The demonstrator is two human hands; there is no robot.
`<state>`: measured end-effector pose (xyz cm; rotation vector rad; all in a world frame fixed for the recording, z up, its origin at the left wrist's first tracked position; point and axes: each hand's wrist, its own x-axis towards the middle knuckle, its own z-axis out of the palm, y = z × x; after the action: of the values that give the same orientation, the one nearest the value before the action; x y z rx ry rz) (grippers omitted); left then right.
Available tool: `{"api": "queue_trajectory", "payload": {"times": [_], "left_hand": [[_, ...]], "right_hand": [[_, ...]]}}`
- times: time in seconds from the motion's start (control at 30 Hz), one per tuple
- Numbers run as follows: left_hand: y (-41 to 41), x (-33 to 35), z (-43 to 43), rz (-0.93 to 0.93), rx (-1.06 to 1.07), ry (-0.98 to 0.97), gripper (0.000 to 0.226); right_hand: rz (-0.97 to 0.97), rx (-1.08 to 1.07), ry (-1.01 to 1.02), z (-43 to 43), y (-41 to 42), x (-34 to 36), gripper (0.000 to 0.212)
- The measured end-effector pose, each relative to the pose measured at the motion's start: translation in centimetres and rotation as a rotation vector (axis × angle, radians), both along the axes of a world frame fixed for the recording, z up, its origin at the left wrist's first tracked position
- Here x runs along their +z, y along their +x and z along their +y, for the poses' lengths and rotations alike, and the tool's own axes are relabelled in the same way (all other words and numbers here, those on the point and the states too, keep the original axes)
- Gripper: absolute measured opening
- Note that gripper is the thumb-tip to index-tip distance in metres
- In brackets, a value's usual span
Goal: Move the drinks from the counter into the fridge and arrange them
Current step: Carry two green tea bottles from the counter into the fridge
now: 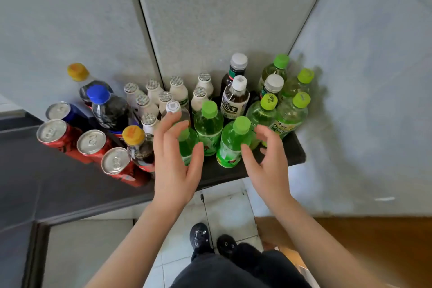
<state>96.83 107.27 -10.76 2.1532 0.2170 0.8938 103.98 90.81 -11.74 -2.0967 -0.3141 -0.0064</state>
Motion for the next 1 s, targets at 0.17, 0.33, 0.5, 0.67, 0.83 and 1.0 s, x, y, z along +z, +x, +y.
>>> {"api": "queue_trajectory", "payload": {"times": [0.17,0.33,0.5,0.67,0.83,1.0], "left_hand": [[1.1,-1.0,-0.2,0.233,0.052,-0.148,0.059],[1.5,-1.3,-0.7,0.226,0.177,-0.116,0.046],[0.9,-2.0,-1.8,0.260,0.157,0.004,0.043],[-0.1,-1.8,-2.2,0.152,0.036,0.146,0.035],[-3.8,-1.0,-3.9,0.087,0.248,-0.069,0.039],[-9.6,-1.3,-6.5,0.072,0.429,-0.148,0.042]], "right_hand": [[-0.149,0.097,-0.076,1.7,1.3,0.0,0.039],[-0.225,0.061,-0.145,2.3,1.8,-0.7,0.037],[-0.332,0.102,-0.243,1.4,2.0,-1.5,0.049],[-0.170,0.236,-0.031,0.4,1.9,-1.6,0.045],[-0.122,0.323,0.088,-0.3,2.1,-1.3,0.034],[-0.123,0.429,0.209,0.2,0.2,-1.4,0.020]]}}
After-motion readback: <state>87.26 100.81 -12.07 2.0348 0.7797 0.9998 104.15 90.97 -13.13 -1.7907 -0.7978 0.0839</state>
